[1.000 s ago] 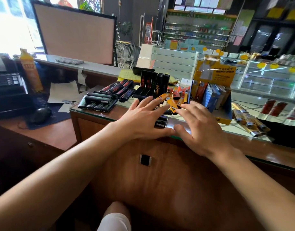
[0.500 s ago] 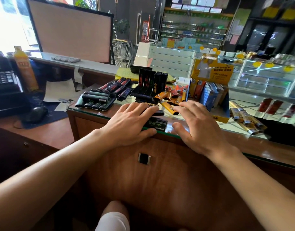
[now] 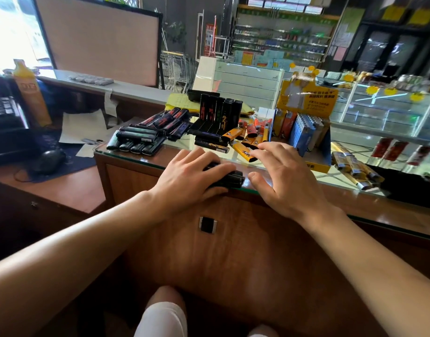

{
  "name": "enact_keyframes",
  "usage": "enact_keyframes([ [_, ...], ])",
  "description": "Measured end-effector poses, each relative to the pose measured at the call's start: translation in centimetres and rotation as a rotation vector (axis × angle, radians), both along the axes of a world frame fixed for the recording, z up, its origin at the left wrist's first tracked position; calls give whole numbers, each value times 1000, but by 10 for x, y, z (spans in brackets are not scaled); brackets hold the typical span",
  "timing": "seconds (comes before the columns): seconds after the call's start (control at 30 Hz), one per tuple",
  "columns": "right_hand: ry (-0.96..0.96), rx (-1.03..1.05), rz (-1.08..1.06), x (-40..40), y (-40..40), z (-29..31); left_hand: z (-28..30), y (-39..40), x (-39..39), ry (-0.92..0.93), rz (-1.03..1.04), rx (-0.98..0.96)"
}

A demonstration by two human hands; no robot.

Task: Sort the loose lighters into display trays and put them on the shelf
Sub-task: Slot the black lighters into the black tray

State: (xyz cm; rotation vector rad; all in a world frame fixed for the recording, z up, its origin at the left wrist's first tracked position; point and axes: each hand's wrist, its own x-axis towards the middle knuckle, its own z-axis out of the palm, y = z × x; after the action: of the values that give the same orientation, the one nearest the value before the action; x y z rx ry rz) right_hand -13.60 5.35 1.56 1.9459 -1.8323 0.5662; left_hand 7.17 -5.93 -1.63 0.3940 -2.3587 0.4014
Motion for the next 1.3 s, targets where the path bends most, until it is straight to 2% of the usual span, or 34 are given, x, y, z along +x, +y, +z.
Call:
enact_keyframes([
  [0.13, -27, -18, 21, 2, 0, 1, 3, -1, -2, 41, -122, -46],
  [0.27, -108, -49, 61, 5, -1, 3, 8, -2, -1, 39, -178, 2],
  [0.33, -186, -83, 86, 7, -4, 5, 13, -2, -1, 66, -168, 85],
  [0.43, -364, -155, 139, 14, -8, 11, 26, 2, -4, 204, -126, 333],
  [0.53, -600, -188, 236, 25, -12, 20, 46, 4, -11, 307, -36, 675],
  [0.67, -787, -169, 294, 37, -22, 33, 62, 6, -14, 350, -142, 1152],
  [0.77, -853, -158, 299, 40, -31, 39, 64, 9, -15, 419, -226, 1351],
  [1.0, -951, -176, 288, 41, -46, 44, 63, 5, -15, 569, -355, 1553],
  [1.17, -1199, -303, 245, 32, -53, 46, 63, -3, -15, 834, -326, 1709],
  [1.3, -1248, -320, 242, 29, -57, 45, 61, -10, -18, 869, -286, 1649],
])
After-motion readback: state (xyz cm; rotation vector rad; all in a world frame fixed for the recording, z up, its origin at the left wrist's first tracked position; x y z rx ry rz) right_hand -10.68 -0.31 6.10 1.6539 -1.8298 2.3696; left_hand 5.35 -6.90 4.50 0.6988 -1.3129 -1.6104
